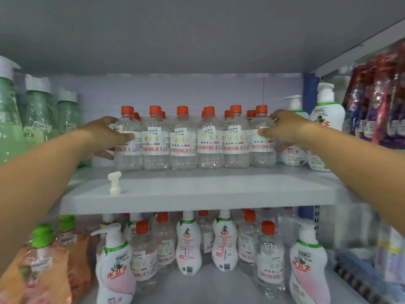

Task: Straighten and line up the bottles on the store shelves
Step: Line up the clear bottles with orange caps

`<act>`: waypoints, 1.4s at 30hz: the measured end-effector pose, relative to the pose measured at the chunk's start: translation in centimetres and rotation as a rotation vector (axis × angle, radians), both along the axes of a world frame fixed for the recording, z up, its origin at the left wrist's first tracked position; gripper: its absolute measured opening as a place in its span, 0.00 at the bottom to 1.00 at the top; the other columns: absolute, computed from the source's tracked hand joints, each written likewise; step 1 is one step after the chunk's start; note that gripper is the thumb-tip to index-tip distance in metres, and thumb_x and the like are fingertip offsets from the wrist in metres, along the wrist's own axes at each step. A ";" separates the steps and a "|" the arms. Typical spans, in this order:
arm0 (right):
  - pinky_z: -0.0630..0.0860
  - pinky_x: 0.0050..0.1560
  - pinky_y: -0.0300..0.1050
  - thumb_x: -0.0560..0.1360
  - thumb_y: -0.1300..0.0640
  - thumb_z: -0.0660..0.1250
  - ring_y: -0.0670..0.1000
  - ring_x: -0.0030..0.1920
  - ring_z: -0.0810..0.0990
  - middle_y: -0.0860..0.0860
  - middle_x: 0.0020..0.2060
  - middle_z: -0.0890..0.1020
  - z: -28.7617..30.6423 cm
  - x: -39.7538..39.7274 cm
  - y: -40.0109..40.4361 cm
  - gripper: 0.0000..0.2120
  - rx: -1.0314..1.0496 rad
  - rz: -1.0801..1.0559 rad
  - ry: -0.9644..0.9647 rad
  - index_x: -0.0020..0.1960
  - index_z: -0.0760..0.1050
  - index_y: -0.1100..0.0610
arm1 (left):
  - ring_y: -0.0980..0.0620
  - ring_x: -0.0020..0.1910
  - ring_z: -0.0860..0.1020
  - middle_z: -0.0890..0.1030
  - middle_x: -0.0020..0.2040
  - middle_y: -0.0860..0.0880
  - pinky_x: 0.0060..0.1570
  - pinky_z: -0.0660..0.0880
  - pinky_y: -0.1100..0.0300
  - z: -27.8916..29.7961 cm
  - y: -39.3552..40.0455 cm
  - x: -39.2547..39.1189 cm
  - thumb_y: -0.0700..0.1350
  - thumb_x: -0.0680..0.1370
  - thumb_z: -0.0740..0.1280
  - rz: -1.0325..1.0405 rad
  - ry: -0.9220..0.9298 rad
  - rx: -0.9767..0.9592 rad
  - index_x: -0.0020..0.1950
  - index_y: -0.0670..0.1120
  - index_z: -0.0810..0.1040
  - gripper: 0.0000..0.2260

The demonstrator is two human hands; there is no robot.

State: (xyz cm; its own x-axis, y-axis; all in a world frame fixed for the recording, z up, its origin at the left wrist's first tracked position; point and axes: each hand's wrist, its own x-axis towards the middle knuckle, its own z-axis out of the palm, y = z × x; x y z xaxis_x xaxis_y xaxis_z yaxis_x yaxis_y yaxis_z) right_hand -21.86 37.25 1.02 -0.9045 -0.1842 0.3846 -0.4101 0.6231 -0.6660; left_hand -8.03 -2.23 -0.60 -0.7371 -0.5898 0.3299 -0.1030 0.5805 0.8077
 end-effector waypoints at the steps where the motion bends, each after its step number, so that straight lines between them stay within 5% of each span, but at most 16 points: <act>1: 0.84 0.52 0.56 0.79 0.51 0.71 0.56 0.52 0.82 0.52 0.61 0.75 -0.1 0.2 0.1 0.31 0.020 -0.014 0.006 0.77 0.64 0.57 | 0.43 0.60 0.81 0.78 0.68 0.46 0.56 0.81 0.46 -0.3 0.6 0.2 0.50 0.77 0.76 0.034 -0.002 -0.038 0.81 0.54 0.60 0.37; 5: 0.81 0.60 0.57 0.78 0.46 0.71 0.57 0.55 0.82 0.55 0.63 0.79 -0.7 2.2 2.0 0.31 -0.051 -0.075 -0.017 0.75 0.67 0.59 | 0.39 0.67 0.76 0.73 0.74 0.42 0.66 0.72 0.49 -1.1 4.0 2.2 0.55 0.80 0.70 0.227 0.010 -0.223 0.82 0.46 0.59 0.35; 9: 0.79 0.63 0.54 0.78 0.51 0.69 0.51 0.58 0.81 0.48 0.60 0.81 -3.4 6.4 5.2 0.21 -0.314 0.087 0.265 0.70 0.74 0.52 | 0.52 0.61 0.79 0.82 0.63 0.49 0.65 0.74 0.56 -4.2 9.8 8.6 0.52 0.80 0.68 0.167 0.494 -0.180 0.68 0.49 0.78 0.17; 13: 0.82 0.56 0.54 0.79 0.54 0.68 0.52 0.54 0.84 0.50 0.53 0.84 -10.1 12.9 7.6 0.09 -0.565 0.285 0.438 0.58 0.79 0.49 | 0.60 0.53 0.82 0.85 0.53 0.54 0.55 0.76 0.67 -12.5 17.6 14.4 0.42 0.81 0.67 0.009 0.757 -0.124 0.56 0.50 0.81 0.07; 16: 0.81 0.54 0.48 0.80 0.60 0.67 0.49 0.54 0.84 0.47 0.50 0.84 -16.6 15.9 6.9 0.10 -0.585 0.320 0.342 0.54 0.78 0.46 | 0.56 0.54 0.83 0.85 0.52 0.52 0.57 0.78 0.58 -18.8 19.2 13.9 0.39 0.81 0.67 -0.016 0.607 -0.002 0.54 0.51 0.81 0.08; 19: 0.79 0.61 0.48 0.80 0.58 0.68 0.43 0.57 0.80 0.43 0.57 0.82 -21.5 14.7 4.9 0.11 -0.422 0.211 0.149 0.60 0.77 0.46 | 0.51 0.59 0.80 0.82 0.58 0.52 0.65 0.76 0.49 -22.9 16.6 10.7 0.42 0.80 0.69 0.063 0.326 0.023 0.63 0.47 0.79 0.11; 22: 0.73 0.58 0.44 0.79 0.55 0.68 0.50 0.60 0.76 0.50 0.66 0.76 -23.5 11.2 3.1 0.21 -0.266 0.067 0.060 0.71 0.71 0.53 | 0.45 0.59 0.79 0.79 0.60 0.47 0.57 0.74 0.55 -23.9 14.9 7.3 0.41 0.78 0.69 0.106 0.211 -0.110 0.66 0.44 0.77 0.16; 26: 0.78 0.53 0.47 0.80 0.52 0.65 0.56 0.55 0.80 0.56 0.63 0.77 -24.1 6.5 0.5 0.22 -0.198 -0.035 -0.035 0.72 0.69 0.55 | 0.40 0.60 0.77 0.77 0.64 0.40 0.52 0.69 0.58 -23.0 13.8 2.3 0.45 0.80 0.68 0.102 0.082 -0.245 0.70 0.42 0.73 0.20; 30: 0.81 0.50 0.52 0.82 0.52 0.60 0.60 0.55 0.82 0.59 0.64 0.76 -24.1 4.0 -1.8 0.26 -0.085 -0.115 -0.165 0.77 0.60 0.58 | 0.37 0.71 0.70 0.72 0.72 0.39 0.70 0.70 0.44 -23.0 10.9 -1.2 0.48 0.81 0.62 0.226 -0.243 -0.450 0.75 0.43 0.66 0.23; 34: 0.74 0.43 0.47 0.85 0.55 0.57 0.59 0.55 0.81 0.60 0.65 0.78 -24.8 3.4 -2.8 0.27 -0.039 -0.156 -0.180 0.80 0.54 0.59 | 0.37 0.70 0.72 0.70 0.71 0.37 0.66 0.72 0.46 -22.1 10.7 -2.6 0.40 0.81 0.61 0.314 -0.482 -0.560 0.77 0.41 0.60 0.24; 38: 0.76 0.41 0.47 0.85 0.58 0.56 0.57 0.48 0.81 0.57 0.54 0.81 -24.9 3.6 -3.0 0.16 0.005 -0.155 -0.158 0.71 0.65 0.59 | 0.42 0.61 0.79 0.79 0.62 0.43 0.56 0.76 0.51 -21.5 9.8 -3.5 0.41 0.79 0.69 0.330 -0.487 -0.590 0.70 0.44 0.70 0.20; 42: 0.74 0.38 0.45 0.85 0.53 0.55 0.49 0.42 0.78 0.52 0.48 0.80 -24.3 5.1 -2.9 0.08 0.026 -0.020 -0.181 0.61 0.69 0.52 | 0.42 0.64 0.78 0.78 0.69 0.46 0.57 0.75 0.52 -21.5 9.5 -2.0 0.36 0.76 0.69 0.192 -0.313 -0.386 0.74 0.47 0.70 0.27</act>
State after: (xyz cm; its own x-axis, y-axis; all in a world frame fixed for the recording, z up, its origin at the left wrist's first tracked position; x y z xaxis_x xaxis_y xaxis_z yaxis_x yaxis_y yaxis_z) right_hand -16.74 34.35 -23.30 -0.9620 -0.1735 0.2108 -0.2727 0.6479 -0.7112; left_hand -10.08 7.22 -22.13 -0.7255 -0.6029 0.3319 -0.4384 0.7766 0.4524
